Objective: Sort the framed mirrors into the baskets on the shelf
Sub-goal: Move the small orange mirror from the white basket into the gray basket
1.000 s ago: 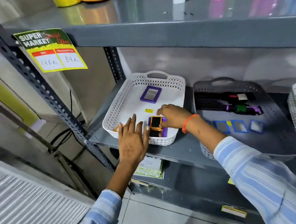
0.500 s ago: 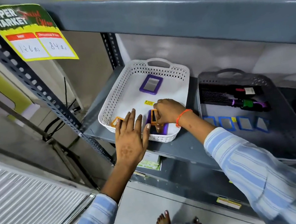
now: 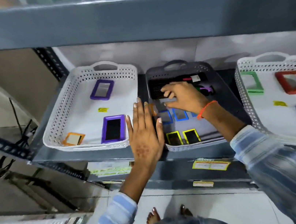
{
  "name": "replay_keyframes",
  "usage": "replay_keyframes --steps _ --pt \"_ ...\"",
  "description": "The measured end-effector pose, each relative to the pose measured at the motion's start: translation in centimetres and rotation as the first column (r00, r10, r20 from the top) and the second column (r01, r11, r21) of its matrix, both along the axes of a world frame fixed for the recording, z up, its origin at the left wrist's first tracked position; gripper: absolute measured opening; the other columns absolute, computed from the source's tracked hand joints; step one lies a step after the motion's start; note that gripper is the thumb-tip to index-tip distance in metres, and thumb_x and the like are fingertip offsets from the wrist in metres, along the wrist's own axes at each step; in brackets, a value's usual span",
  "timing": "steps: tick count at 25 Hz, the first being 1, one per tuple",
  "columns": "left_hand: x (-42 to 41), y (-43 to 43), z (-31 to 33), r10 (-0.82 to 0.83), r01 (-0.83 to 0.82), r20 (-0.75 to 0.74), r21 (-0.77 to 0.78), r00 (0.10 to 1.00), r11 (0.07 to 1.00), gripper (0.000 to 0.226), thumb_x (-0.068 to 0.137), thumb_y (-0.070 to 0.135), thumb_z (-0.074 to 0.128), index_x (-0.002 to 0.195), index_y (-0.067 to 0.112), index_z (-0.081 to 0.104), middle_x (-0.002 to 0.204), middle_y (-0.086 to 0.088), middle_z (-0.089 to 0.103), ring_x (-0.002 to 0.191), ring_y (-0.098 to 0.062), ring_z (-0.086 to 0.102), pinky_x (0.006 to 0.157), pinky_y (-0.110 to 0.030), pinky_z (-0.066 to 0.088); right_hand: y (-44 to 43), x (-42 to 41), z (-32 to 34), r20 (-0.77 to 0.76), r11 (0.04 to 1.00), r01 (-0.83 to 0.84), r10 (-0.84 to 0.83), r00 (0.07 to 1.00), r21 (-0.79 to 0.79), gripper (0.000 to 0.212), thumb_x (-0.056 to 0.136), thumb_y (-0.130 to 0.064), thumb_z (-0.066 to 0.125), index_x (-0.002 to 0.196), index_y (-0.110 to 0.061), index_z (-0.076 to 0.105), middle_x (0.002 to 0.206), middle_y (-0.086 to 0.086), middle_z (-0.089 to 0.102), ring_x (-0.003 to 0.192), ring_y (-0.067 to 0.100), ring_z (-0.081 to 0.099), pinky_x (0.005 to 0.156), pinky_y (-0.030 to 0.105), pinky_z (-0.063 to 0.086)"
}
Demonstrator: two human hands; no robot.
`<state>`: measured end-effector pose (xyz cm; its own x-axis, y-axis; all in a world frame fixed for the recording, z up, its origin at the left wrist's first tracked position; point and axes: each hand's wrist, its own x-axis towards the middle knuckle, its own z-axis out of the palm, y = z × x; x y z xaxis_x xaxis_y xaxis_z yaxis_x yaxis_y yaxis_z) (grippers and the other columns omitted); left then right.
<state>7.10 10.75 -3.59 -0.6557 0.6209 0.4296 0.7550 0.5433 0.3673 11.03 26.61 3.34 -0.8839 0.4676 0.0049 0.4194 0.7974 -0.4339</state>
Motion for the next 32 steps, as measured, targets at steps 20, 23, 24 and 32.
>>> replay_keyframes --steps 20,23,24,32 --pt "-2.6 -2.0 -0.2 0.143 -0.146 -0.044 -0.092 0.989 0.985 0.063 0.096 0.043 0.027 0.146 0.005 0.019 0.156 -0.012 0.018 0.144 -0.02 0.011 0.116 -0.041 0.001 1.7 0.4 -4.0 0.43 0.987 -0.087 0.019 0.903 0.138 0.045 0.076 -0.015 0.073 0.118 -0.005 0.059 0.125 0.018 0.055 0.117 0.034 0.051 0.093 0.037 0.046" --pt "-1.7 -1.3 -0.2 0.098 -0.101 -0.039 -0.087 0.994 0.991 0.063 0.096 0.042 0.027 0.146 0.005 0.02 0.156 -0.012 0.017 0.144 -0.02 0.01 0.117 -0.042 0.001 1.4 1.8 -3.9 0.375 0.995 -0.04 0.002 0.927 0.092 0.049 0.072 -0.024 0.075 0.115 -0.005 0.061 0.121 0.017 0.054 0.113 0.033 0.052 0.088 0.034 0.047" --pt "-1.4 -1.0 -0.3 0.08 -0.083 -0.037 -0.087 0.996 0.993 0.063 0.096 0.042 0.027 0.146 0.004 0.02 0.156 -0.013 0.017 0.144 -0.02 0.01 0.117 -0.042 0.0 1.4 2.4 -3.8 0.35 0.998 -0.012 -0.011 0.937 0.064 0.049 0.07 -0.026 0.076 0.112 -0.005 0.062 0.119 0.016 0.057 0.109 0.032 0.055 0.087 0.034 0.048" --pt "1.7 1.4 -0.5 -0.099 0.099 0.004 -0.083 0.995 0.992 0.064 0.095 0.044 0.027 0.145 0.004 0.025 0.155 -0.013 0.021 0.143 -0.022 0.016 0.116 -0.045 0.012 3.6 9.0 -2.8 0.318 0.981 0.156 -0.113 0.941 -0.112 0.021 0.088 -0.01 0.059 0.106 0.0 0.06 0.11 0.029 0.068 0.1 0.039 0.066 0.083 0.037 0.049"
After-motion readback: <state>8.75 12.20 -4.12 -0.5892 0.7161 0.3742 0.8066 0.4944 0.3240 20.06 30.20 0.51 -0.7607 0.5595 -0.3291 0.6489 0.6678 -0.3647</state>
